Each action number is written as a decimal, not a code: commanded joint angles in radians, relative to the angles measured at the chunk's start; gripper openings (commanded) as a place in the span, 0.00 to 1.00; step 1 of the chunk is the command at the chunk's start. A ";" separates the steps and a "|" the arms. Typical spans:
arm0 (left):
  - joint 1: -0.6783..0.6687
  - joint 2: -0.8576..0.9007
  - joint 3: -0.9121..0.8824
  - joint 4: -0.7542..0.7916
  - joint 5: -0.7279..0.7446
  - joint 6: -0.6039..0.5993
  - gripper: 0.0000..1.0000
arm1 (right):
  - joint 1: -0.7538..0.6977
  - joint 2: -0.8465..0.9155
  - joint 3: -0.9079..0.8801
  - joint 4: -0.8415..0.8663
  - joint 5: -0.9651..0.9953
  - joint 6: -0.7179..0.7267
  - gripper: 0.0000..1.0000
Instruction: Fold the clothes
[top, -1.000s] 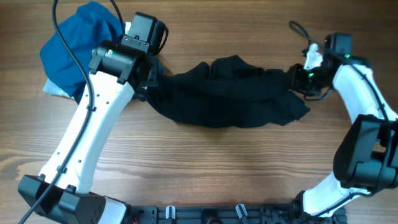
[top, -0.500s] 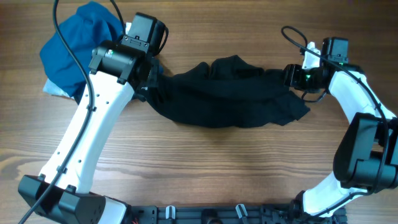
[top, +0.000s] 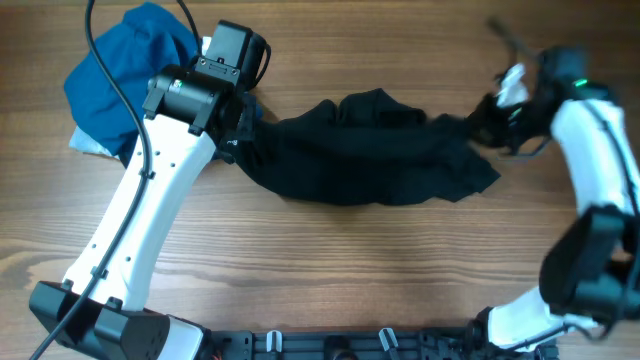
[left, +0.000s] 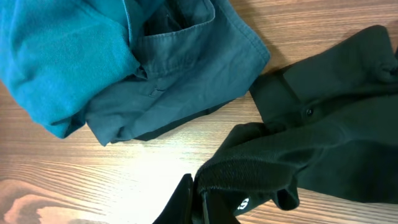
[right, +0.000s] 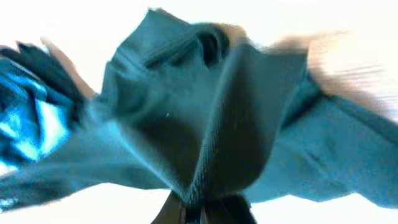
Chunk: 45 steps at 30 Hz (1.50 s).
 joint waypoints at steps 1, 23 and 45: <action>0.008 0.008 0.006 -0.005 0.000 0.011 0.04 | -0.006 -0.089 0.157 -0.121 0.130 0.040 0.04; 0.008 0.017 0.006 0.003 0.001 0.062 0.04 | -0.003 0.253 0.173 0.076 0.238 0.068 0.05; 0.008 0.017 0.006 0.021 0.003 0.061 0.05 | 0.005 0.288 -0.063 0.002 -0.003 -0.201 0.25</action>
